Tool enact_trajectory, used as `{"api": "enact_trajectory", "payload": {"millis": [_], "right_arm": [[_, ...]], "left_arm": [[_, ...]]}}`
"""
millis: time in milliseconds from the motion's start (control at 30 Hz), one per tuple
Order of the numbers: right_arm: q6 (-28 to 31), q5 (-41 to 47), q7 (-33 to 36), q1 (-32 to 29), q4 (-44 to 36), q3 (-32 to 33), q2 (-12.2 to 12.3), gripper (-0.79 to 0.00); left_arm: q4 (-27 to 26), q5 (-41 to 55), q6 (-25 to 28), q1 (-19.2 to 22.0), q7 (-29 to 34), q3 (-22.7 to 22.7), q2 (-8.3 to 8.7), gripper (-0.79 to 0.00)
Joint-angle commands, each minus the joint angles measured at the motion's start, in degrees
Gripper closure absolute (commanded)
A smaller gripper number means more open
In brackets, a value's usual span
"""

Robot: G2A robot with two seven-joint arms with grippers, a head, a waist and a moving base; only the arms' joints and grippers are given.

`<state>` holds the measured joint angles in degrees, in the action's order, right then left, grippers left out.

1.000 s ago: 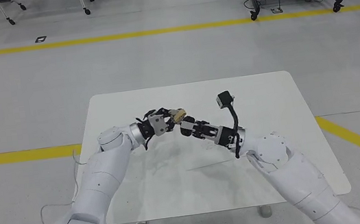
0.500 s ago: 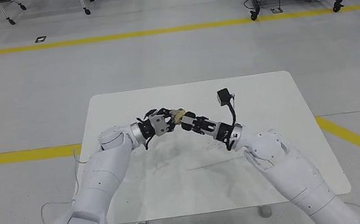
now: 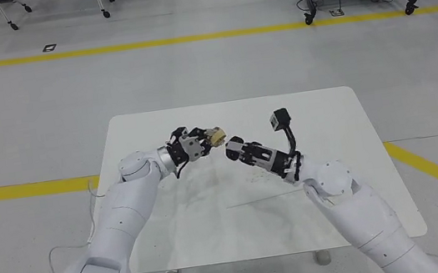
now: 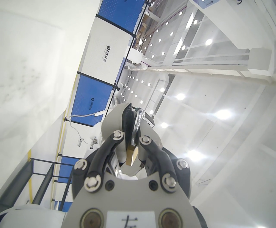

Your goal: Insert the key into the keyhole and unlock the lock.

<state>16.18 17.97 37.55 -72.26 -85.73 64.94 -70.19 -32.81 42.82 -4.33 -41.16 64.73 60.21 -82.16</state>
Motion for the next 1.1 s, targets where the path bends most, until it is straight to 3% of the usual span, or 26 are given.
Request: {"api": "enact_trajectory", "payload": {"millis": [0,133,267,400,800,933,1000,1067], "right_arm": [[-1.79,4.33,3.2,0.05,0.86,0.14,0.0,-0.24],[-6.8,12.52,8.07,1.32,4.57,-0.08,-0.24,-0.262],[-7.86,16.56,10.64,2.84,7.35,-0.88,-0.66,-0.139],[-9.7,19.4,12.89,4.42,9.69,-1.72,-1.02,-0.24],[-10.14,22.03,13.59,6.6,13.12,-2.77,-1.75,-0.231],[-10.3,22.53,13.59,6.86,13.59,-2.93,-1.92,-0.157],[-10.27,22.89,13.72,6.94,13.84,-3.02,-2.0,0.0],[-10.34,22.97,13.91,7.04,14.14,-3.14,-2.07,0.0]], "left_arm": [[-0.51,0.37,0.82,-0.3,0.74,0.36,0.09,0.0],[-1.39,-0.01,2.38,-0.66,1.48,0.66,0.25,0.0],[-2.41,-1.44,3.98,-0.76,2.74,0.51,0.42,0.0],[-2.85,-0.76,4.13,-1.16,3.79,0.73,0.41,0.0],[-3.29,-1.09,4.55,-1.21,5.48,0.58,0.34,0.0],[-3.34,-1.86,4.69,-1.0,6.4,0.15,0.29,0.0],[-3.27,-1.92,4.83,-0.94,6.58,0.09,0.26,0.0],[-3.19,-1.98,4.98,-0.89,6.74,0.05,0.23,0.0]]}}
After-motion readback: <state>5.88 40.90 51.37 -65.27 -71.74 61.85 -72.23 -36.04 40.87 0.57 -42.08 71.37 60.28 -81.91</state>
